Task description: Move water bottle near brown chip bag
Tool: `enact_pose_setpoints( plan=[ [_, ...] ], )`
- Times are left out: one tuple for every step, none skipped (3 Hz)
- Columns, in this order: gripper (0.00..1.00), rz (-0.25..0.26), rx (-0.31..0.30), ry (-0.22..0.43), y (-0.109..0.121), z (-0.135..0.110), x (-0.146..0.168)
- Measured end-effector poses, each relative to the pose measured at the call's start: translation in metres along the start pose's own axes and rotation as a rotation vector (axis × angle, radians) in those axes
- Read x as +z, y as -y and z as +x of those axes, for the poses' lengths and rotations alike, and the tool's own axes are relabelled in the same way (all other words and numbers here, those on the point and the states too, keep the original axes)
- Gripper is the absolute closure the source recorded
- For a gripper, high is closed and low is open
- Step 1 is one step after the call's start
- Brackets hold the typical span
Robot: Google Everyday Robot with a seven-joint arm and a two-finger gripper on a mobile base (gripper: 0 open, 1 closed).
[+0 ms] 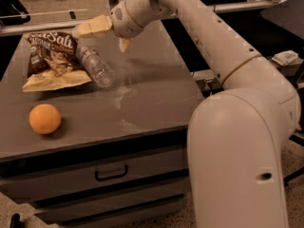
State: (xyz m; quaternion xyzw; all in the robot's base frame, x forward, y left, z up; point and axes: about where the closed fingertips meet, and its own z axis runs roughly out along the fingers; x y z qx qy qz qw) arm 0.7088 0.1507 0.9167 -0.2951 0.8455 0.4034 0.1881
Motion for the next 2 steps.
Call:
enact_pose_setpoints(
  plan=[
    [0.0, 0.006, 0.023, 0.107, 0.0005, -0.0165, -0.0152],
    [0.0, 0.007, 0.025, 0.129, 0.0011, -0.021, -0.0156]
  ],
)
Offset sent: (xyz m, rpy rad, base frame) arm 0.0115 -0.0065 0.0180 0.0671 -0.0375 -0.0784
